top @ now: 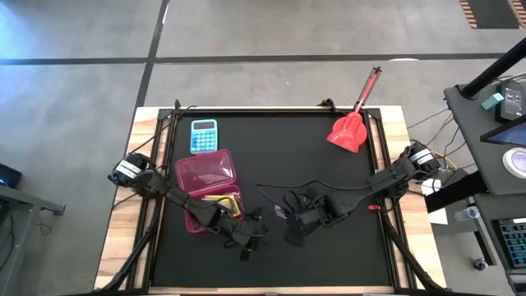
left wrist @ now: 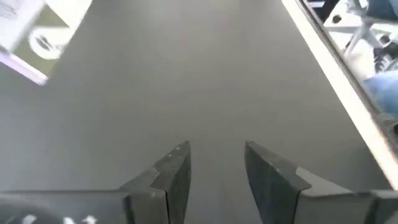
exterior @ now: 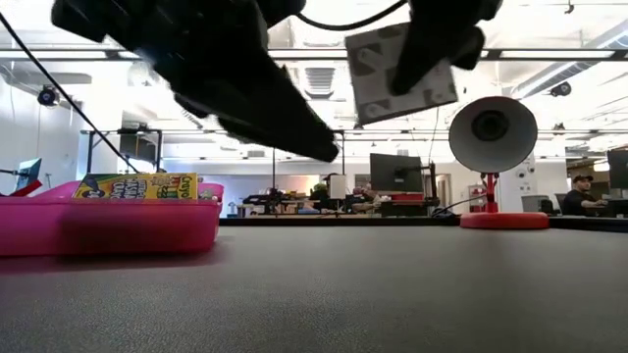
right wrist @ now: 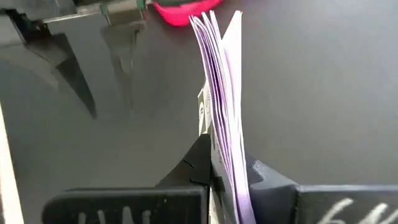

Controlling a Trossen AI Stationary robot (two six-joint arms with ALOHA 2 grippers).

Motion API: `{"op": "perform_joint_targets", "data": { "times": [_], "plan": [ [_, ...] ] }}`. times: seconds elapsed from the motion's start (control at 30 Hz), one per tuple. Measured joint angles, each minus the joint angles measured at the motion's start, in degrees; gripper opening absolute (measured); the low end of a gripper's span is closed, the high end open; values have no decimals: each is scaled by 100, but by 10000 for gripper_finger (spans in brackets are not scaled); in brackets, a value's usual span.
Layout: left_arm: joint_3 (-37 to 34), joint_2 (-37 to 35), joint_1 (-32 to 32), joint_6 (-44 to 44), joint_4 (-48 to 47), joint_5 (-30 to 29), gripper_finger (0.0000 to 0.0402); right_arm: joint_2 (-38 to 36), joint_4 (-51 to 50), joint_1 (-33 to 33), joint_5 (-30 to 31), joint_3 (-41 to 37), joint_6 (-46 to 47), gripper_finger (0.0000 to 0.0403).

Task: Pack school essentials
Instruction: Put the white sticky notes into the pink supply box

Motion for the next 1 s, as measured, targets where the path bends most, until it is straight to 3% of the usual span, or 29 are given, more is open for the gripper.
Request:
{"op": "perform_joint_targets", "data": {
  "times": [0.2,0.43,0.6,0.8,1.0],
  "plan": [
    [4,-175,-24,1254,-12,-206,132,-53,-670,63,63,5,339,9],
    [185,-246,135,1855,-2,-1309,132,-53,-859,78,61,-20,653,9],
    [192,-249,200,1920,-34,-1408,132,-53,-856,134,59,-18,637,9],
    [190,-254,312,1879,47,-2201,132,-53,-859,344,59,-18,605,9],
    [189,-258,352,1709,405,-2227,132,-20,-727,491,62,-18,603,9]
  ]
}}
